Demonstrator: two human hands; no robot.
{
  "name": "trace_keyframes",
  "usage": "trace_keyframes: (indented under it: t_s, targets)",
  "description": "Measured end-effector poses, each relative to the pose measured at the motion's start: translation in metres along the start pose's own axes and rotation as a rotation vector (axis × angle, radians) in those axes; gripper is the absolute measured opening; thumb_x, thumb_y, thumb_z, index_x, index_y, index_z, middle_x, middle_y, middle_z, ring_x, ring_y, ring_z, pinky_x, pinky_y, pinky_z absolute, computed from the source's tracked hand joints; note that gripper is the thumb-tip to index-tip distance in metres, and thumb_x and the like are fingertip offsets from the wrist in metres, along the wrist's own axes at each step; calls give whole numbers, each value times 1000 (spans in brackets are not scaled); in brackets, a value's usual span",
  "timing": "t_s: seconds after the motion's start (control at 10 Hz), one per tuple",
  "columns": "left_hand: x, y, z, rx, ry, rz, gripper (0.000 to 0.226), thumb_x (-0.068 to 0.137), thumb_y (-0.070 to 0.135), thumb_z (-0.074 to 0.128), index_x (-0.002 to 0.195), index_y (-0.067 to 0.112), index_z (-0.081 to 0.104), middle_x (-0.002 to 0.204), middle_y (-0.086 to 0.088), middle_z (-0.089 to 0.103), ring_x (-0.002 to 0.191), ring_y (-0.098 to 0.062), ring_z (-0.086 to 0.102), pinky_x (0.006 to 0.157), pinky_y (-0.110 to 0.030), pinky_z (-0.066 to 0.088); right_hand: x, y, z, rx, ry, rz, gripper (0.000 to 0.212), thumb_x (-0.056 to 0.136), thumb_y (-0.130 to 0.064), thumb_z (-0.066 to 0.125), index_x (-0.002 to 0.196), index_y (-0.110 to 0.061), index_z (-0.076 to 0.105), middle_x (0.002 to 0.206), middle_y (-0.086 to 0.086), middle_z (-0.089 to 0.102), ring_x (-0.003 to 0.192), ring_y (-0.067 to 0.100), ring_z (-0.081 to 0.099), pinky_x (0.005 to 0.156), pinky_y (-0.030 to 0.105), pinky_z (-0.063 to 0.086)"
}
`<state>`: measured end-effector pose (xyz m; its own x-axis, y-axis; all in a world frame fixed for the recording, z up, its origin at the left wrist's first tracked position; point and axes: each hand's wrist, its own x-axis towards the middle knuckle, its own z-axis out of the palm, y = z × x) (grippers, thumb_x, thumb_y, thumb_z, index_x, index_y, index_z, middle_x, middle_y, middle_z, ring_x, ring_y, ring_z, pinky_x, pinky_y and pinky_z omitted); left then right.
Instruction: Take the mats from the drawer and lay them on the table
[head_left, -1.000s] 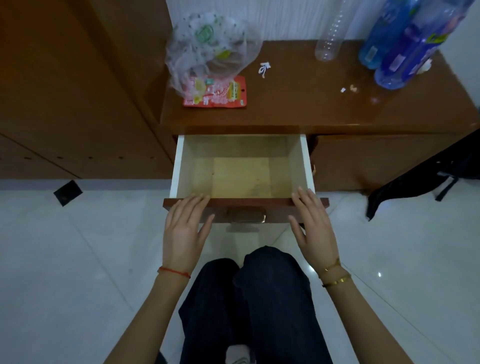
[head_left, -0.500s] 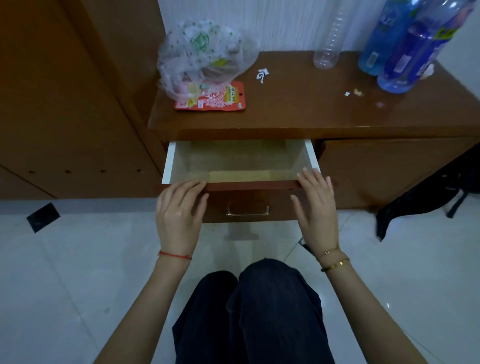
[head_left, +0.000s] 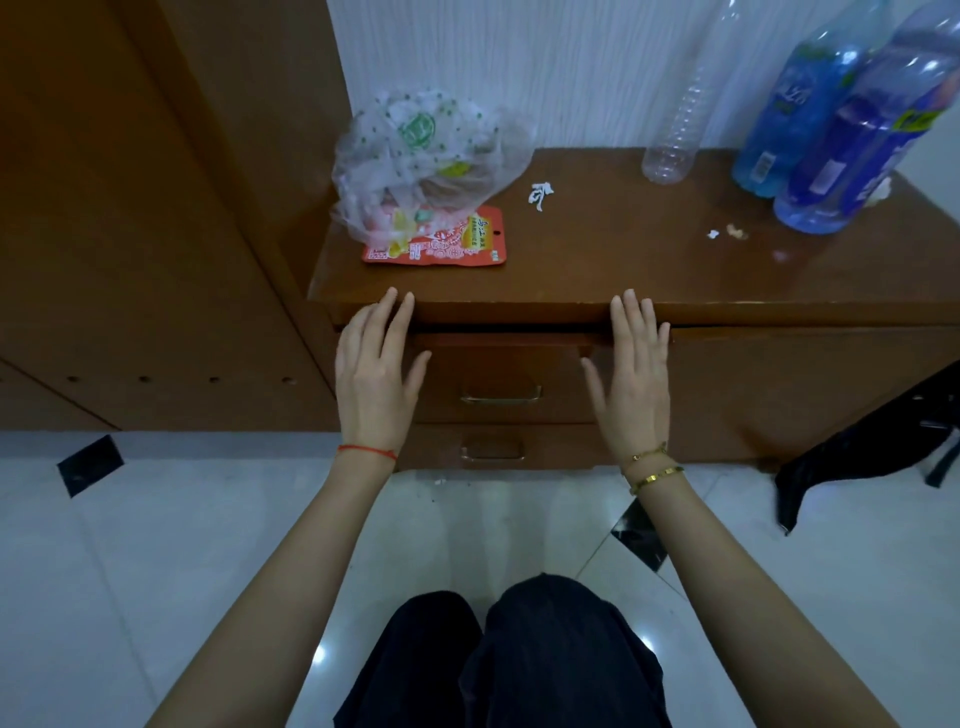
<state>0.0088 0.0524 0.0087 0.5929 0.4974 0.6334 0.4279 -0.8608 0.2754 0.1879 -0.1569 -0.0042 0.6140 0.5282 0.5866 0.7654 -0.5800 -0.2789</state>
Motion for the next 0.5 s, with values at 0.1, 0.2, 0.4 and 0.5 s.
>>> trace_keyframes:
  t_s: [0.1,0.2,0.4,0.5]
  targets:
    - [5,0,3,7,28,-24,52,90,25,65,139,16,49,141,-5,50,125,-28,45,101,-42,42,5,-1,2,-2,48,0,62,98,-21,57,151,-5,28,158,11,29,150,26,17,123,41,12]
    - [11,0,4,-1,47,-37,47,87,25,68,131,16,54,134,-6,53,117,-28,47,95,-38,42,11,-3,2,-3,102,1,56,96,-16,59,145,-3,37,150,14,41,146,29,27,121,44,22]
    - [18,10,-1,-31,27,-96,46,85,22,70,127,14,55,128,-8,53,116,-26,47,92,-36,41,16,-4,-5,50,62,-20,54,97,-17,57,145,-3,37,152,13,40,147,28,24,120,43,24]
    - [5,9,-5,-73,19,-16,46,91,24,64,134,14,52,137,-5,51,124,-24,47,99,-37,39,4,-5,-14,92,15,-54,58,98,-20,55,149,-5,32,157,10,32,150,24,16,122,44,19]
